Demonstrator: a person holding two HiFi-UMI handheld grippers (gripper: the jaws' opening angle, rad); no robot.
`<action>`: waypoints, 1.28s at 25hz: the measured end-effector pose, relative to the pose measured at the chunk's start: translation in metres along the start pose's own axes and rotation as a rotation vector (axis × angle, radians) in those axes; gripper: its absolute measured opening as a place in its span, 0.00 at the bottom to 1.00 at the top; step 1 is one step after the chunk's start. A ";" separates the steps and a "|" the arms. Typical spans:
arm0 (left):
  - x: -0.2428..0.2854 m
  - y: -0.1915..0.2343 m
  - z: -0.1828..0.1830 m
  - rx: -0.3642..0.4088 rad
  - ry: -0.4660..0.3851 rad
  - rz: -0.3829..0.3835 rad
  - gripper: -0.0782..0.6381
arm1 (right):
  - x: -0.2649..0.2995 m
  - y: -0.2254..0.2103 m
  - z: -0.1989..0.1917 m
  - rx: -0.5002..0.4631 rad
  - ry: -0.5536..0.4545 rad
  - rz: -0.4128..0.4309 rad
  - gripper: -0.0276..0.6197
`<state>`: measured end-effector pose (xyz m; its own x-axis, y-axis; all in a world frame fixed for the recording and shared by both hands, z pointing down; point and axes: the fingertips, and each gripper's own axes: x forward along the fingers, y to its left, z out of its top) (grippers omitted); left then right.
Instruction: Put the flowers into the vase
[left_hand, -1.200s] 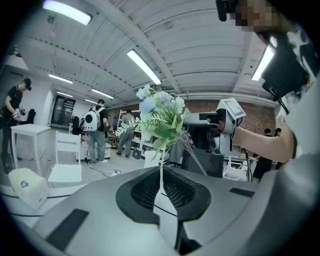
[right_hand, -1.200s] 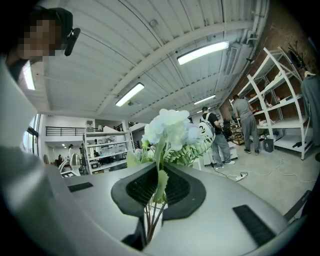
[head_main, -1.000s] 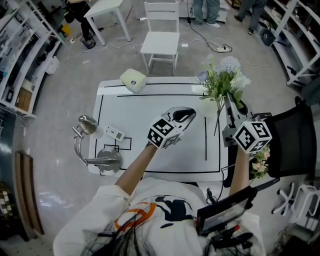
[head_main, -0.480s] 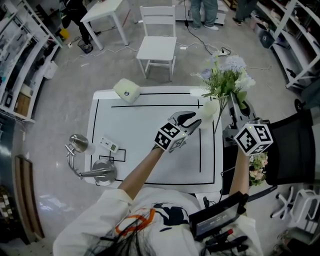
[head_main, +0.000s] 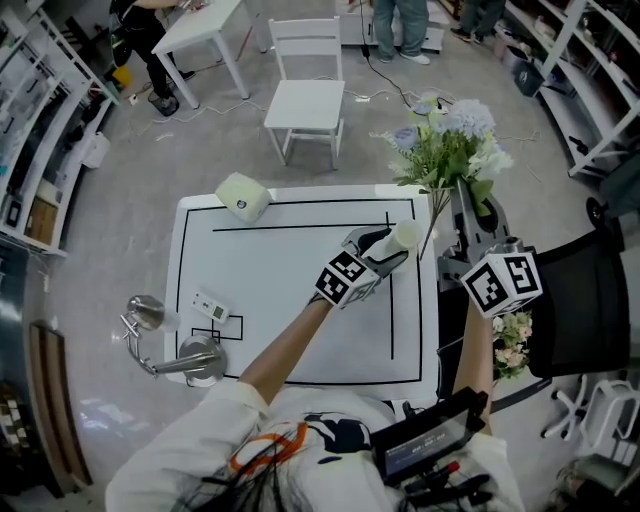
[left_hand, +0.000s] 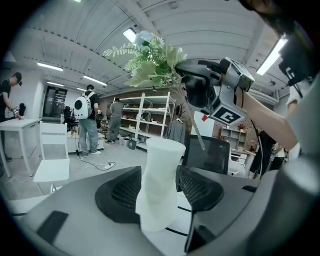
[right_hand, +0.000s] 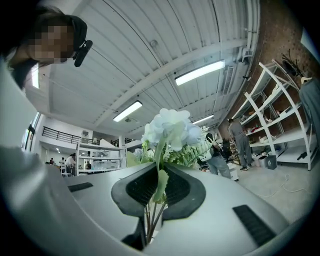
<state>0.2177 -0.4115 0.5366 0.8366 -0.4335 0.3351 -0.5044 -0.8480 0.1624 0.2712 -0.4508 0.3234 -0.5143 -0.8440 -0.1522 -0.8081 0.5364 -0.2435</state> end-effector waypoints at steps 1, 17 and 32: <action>0.003 0.000 0.000 0.007 0.003 -0.005 0.43 | 0.001 0.001 0.003 -0.006 -0.007 0.004 0.08; 0.012 0.002 -0.007 0.064 0.020 -0.026 0.43 | 0.006 0.013 0.003 -0.118 -0.123 0.013 0.08; 0.013 0.002 -0.007 0.061 0.022 -0.014 0.43 | -0.014 0.010 -0.073 -0.056 0.026 -0.022 0.08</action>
<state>0.2263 -0.4165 0.5477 0.8383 -0.4147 0.3540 -0.4779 -0.8714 0.1107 0.2489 -0.4336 0.3933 -0.5034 -0.8554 -0.1225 -0.8335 0.5180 -0.1923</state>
